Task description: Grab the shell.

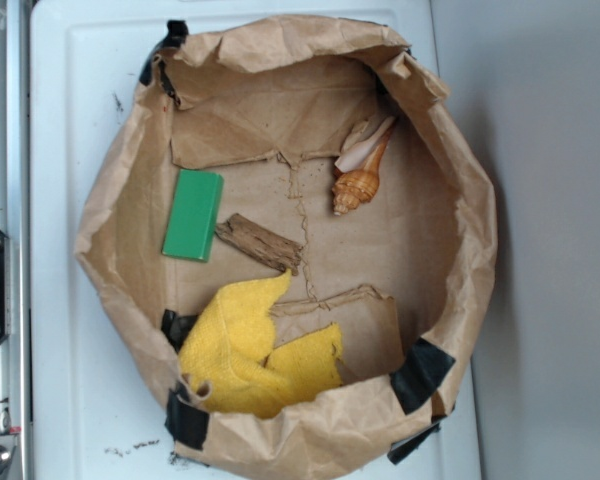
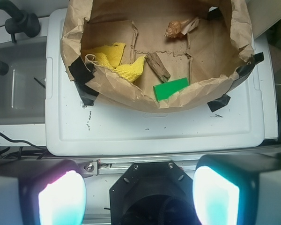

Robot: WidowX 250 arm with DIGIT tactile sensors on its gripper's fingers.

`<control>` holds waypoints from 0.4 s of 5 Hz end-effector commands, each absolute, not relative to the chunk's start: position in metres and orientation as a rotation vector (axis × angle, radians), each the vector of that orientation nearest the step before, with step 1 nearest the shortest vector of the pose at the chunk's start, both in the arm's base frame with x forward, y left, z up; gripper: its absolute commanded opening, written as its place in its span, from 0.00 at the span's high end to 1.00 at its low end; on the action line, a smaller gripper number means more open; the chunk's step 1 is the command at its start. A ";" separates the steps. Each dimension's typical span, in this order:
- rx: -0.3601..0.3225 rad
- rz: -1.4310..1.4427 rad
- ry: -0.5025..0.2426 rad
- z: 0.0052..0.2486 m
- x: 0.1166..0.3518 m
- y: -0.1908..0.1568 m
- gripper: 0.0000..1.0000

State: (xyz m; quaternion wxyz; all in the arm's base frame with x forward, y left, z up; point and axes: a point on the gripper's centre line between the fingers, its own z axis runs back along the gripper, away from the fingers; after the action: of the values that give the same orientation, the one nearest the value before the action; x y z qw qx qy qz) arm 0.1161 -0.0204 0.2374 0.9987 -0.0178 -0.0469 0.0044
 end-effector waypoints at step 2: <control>-0.110 0.113 -0.108 0.231 0.166 0.004 0.00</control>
State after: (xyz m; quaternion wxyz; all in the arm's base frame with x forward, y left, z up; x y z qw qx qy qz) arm 0.1657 0.0031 0.2202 0.9963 -0.0531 -0.0331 0.0586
